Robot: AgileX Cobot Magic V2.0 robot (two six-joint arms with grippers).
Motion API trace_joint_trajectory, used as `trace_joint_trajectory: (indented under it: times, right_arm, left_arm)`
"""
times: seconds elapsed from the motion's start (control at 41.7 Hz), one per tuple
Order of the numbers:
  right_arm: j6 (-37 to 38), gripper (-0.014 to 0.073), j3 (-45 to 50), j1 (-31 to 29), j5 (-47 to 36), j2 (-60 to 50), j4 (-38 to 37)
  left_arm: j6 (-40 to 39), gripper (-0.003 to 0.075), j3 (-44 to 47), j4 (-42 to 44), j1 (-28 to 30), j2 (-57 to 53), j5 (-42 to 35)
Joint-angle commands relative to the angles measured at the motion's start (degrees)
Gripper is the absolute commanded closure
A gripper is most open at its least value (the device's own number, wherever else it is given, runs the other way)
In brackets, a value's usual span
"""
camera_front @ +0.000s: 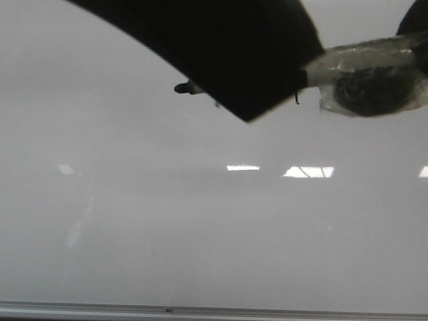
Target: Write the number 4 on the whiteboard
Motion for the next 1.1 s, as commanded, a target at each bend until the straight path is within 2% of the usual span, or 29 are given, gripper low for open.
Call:
trace_joint_trajectory:
  times: [0.0,0.24,0.456,0.648,0.696,0.72,0.816,0.864,0.912,0.936,1.008,1.08]
  right_arm:
    - [-0.7,0.0662,-1.8,0.2,-2.2,-0.8,1.7]
    - [-0.7,0.0662,-1.8,0.2,-2.2,-0.8,1.7]
    - [-0.7,0.0662,-1.8,0.2,-2.2,-0.8,1.7]
    - [-0.7,0.0651,-1.8,0.2,-2.2,-0.8,1.7]
    - [-0.7,0.0618,-1.8,0.2,-2.2,-0.8,1.7]
    - [-0.7,0.0575,-1.8,0.2,-2.1,-0.8,1.7]
    - [-0.7,0.0287,-1.8,0.2,-1.7,-0.8,1.7]
    - [-0.7,0.0111,-1.8,0.2,-1.5,-0.8,1.7]
    - [-0.6,0.0014,-1.8,0.2,-1.1,-1.0,1.1]
    - [0.0,-0.0013,-1.8,0.2,-1.0,-1.5,0.4]
    - [4.0,-0.0017,-1.8,0.0,-0.9,-3.1,-4.2]
    - [10.4,-0.0018,-1.8,-1.7,-0.1,-5.3,-10.1]
  left_arm:
    - [0.2,0.0155,-2.0,-0.8,-1.4,0.5,-4.1]
    - [0.2,0.0176,-2.2,-1.0,-1.4,1.7,-4.9]
    - [0.2,0.0456,-2.3,-1.0,-1.4,1.7,-4.6]
    - [0.2,0.0603,-2.3,-1.0,-1.4,1.7,-4.6]
    - [0.2,0.0617,-2.3,-1.0,-1.4,1.7,-4.6]
    - [0.2,0.0627,-2.3,-1.0,-1.4,1.7,-4.6]
    - [0.2,0.0650,-2.3,-1.0,-1.4,1.7,-4.6]
    - [0.2,0.0654,-2.3,-1.0,-1.4,1.7,-4.6]
    - [0.0,0.0658,-2.3,-0.7,-1.3,1.7,-4.6]
    - [-0.7,0.0658,-2.3,0.1,-1.3,1.7,-4.6]
    - [-5.0,0.0658,-2.5,6.4,-1.1,1.3,-2.8]
    - [-15.2,0.0658,-3.5,16.9,-1.1,1.3,1.3]
